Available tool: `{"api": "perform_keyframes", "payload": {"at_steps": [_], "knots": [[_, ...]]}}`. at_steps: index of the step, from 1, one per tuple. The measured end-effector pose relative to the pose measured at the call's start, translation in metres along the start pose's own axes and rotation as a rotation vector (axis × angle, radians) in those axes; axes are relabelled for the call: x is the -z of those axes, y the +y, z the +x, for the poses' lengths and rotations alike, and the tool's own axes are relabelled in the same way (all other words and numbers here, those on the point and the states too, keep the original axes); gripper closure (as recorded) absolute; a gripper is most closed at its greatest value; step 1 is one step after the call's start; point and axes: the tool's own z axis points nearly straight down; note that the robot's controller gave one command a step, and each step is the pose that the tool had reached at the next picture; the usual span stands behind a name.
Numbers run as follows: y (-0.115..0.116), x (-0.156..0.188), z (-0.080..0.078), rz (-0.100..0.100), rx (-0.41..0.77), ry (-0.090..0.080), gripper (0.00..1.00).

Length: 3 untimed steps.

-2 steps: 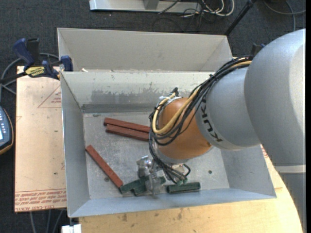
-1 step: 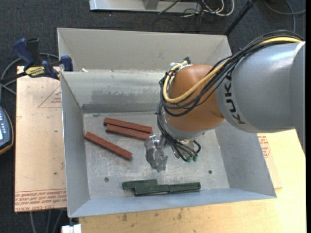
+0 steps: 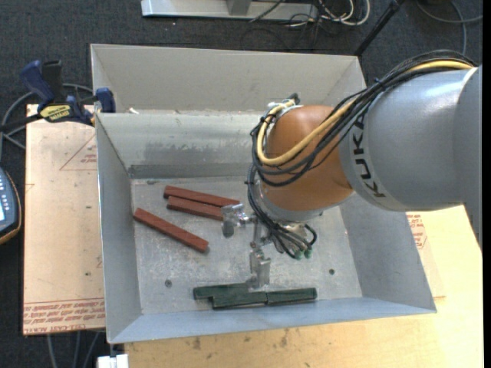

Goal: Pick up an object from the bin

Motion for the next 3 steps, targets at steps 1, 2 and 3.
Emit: {"api": "perform_keyframes", "payload": {"at_steps": [1,2,3], "knots": [[0.0362,-0.0903,-0.0079,-0.001,-0.341,0.002,0.00],[0.0363,-0.0869,-0.0103,-0.002,-0.341,-0.004,1.00],[0.0355,-0.0896,-0.0100,-0.001,-0.341,-0.008,0.00]]}}
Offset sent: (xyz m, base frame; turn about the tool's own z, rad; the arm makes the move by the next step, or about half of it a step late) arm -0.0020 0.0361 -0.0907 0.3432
